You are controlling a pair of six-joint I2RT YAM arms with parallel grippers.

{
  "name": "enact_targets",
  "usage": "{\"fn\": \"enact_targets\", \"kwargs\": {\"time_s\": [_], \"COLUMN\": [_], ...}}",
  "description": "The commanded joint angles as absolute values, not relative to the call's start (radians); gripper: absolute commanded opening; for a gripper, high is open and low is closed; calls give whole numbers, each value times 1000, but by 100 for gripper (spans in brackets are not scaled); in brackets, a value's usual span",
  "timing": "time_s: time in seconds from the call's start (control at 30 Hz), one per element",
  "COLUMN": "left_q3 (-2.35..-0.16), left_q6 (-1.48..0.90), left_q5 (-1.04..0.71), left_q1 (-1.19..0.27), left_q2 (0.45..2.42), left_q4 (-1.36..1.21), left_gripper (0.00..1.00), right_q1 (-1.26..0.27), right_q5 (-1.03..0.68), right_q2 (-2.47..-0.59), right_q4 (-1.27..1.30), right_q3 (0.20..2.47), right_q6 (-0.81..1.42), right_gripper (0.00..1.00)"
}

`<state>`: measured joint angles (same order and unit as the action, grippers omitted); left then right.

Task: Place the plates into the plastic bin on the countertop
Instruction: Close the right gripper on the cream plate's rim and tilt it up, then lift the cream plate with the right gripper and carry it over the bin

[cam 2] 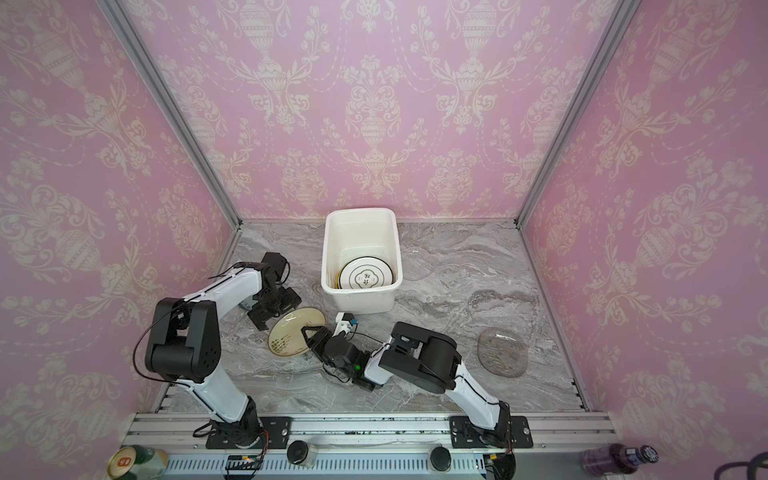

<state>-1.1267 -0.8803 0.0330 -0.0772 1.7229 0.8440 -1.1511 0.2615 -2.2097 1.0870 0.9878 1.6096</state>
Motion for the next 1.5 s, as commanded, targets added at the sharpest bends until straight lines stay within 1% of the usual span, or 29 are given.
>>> {"fn": "enact_targets", "kwargs": {"time_s": [0.0, 0.27, 0.53, 0.83, 1.03, 1.3, 1.47], "left_q3": [-1120, -1133, -1128, -1126, -1138, -1131, -1134], "left_q6": [-857, -859, -861, -857, -841, -837, -818], "left_q5": [23, 26, 21, 10, 24, 60, 77], "left_q1": [-89, -89, -90, -90, -90, -89, -89], "left_q2": [1715, 1712, 1709, 1674, 1614, 1449, 1332], "left_q4": [914, 922, 916, 917, 948, 955, 937], "left_gripper": [99, 99, 99, 99, 99, 99, 99], "right_q1": [-1144, -1140, -1135, -1132, -1129, -1116, -1110], "right_q5": [279, 251, 226, 221, 185, 78, 9], "right_q2": [-2215, -2207, -2190, -2104, -2006, -1796, -1686], "right_q4": [1076, 995, 965, 891, 815, 570, 342], "right_q3": [985, 983, 991, 975, 922, 870, 911], "right_q6": [1642, 1690, 1662, 1580, 1539, 1429, 1309], "right_gripper": [51, 44, 35, 17, 13, 13, 13]}}
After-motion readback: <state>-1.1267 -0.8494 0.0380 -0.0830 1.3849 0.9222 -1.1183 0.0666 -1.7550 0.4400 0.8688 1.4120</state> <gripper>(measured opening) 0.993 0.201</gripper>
